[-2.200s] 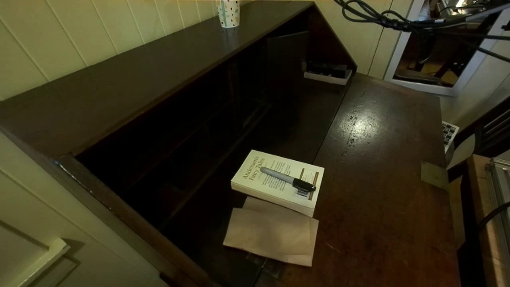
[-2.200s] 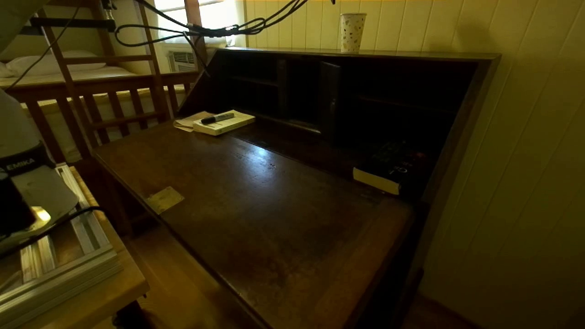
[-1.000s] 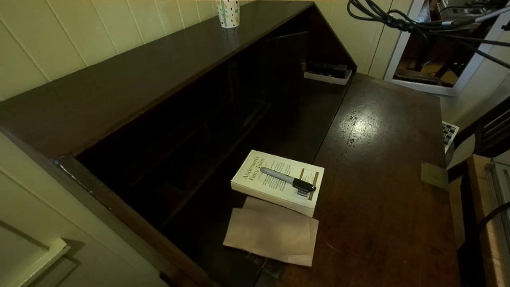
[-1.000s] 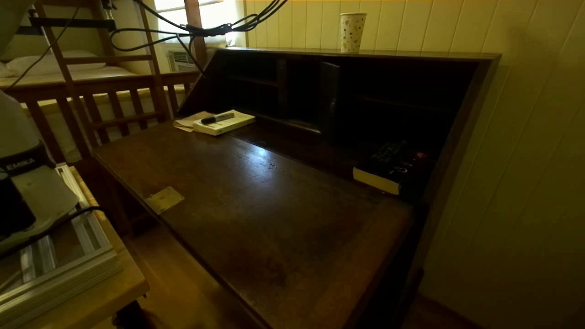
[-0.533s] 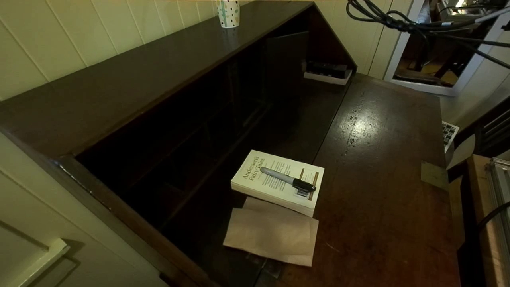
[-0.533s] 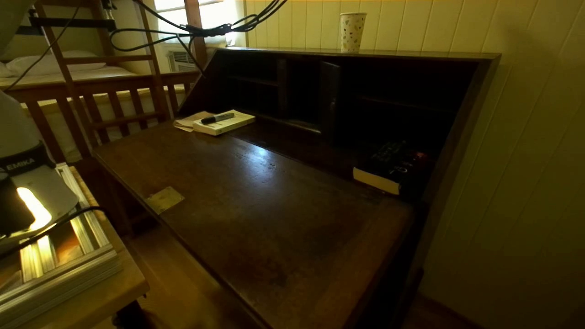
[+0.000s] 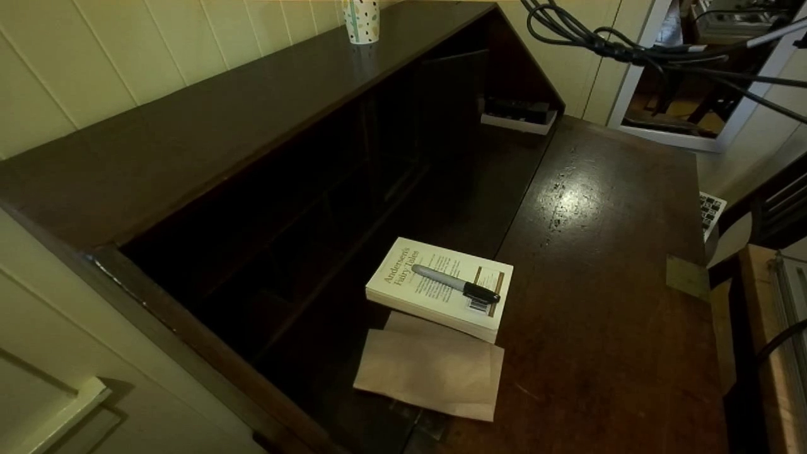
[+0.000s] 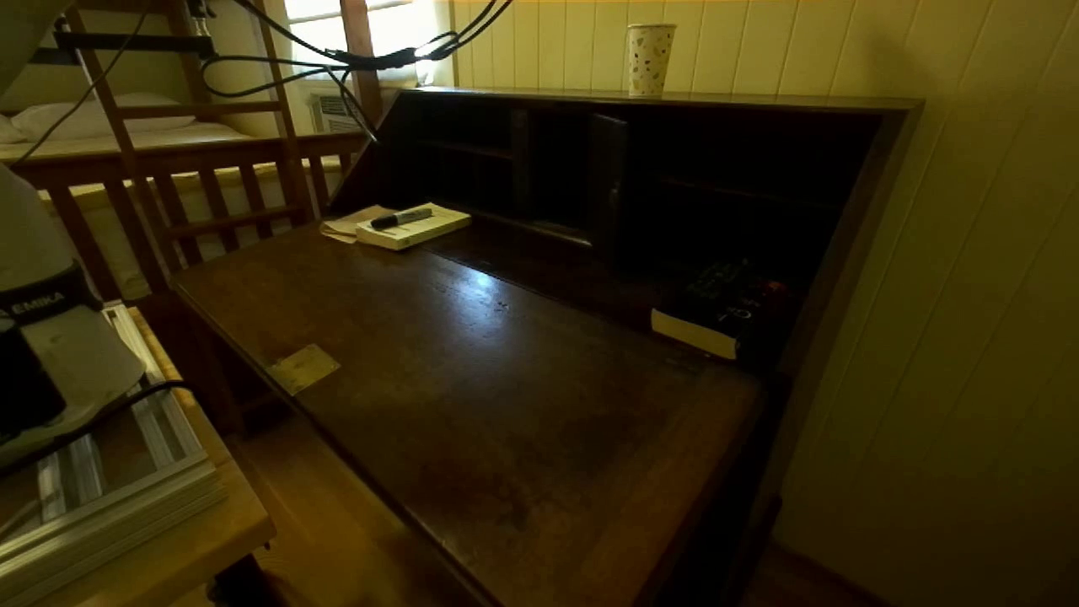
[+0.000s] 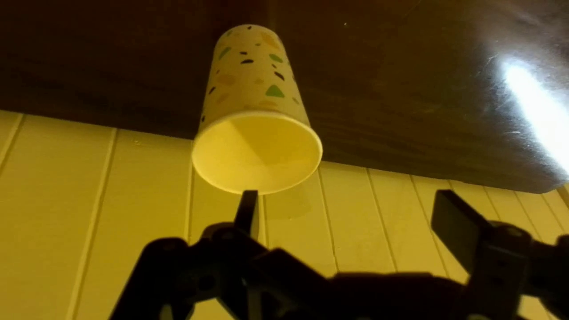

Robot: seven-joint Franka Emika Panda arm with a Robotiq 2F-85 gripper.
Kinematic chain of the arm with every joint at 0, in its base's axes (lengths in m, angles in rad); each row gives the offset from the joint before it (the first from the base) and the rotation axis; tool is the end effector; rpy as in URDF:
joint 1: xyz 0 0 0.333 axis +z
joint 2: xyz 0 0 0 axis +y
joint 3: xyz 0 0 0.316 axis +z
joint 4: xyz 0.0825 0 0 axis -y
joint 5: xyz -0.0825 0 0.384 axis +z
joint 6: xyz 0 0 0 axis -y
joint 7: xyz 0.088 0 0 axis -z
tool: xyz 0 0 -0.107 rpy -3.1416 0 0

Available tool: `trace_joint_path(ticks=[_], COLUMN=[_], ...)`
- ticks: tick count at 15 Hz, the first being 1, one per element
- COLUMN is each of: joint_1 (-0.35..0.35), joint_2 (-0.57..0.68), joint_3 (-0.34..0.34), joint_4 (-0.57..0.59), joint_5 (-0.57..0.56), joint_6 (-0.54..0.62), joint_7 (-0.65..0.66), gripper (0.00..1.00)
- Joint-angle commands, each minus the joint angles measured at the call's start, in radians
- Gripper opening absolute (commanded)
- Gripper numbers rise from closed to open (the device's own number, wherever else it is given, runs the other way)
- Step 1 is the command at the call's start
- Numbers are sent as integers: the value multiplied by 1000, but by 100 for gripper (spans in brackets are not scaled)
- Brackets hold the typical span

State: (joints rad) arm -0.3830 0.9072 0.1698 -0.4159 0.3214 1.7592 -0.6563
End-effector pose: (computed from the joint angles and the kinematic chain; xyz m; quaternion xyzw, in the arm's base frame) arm 0.7426 -0.2180 0.5883 -0.9349 -0.1697 -0.2944 0.1022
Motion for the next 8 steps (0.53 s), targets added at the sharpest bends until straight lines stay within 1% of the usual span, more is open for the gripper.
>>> trace_joint_path(ticks=[1, 3, 5, 8], joint_1=[22, 32, 46, 81], joint_2=[-17, -21, -26, -49], joint_3=[-32, -33, -37, -77], joint_4=[-9, -8, -6, -16], joint_5=[-41, -47, -58, -128], joint_6=[-56, -87, -113, -206], joint_7=[146, 192, 207, 217], gripper=[100, 100, 100, 100])
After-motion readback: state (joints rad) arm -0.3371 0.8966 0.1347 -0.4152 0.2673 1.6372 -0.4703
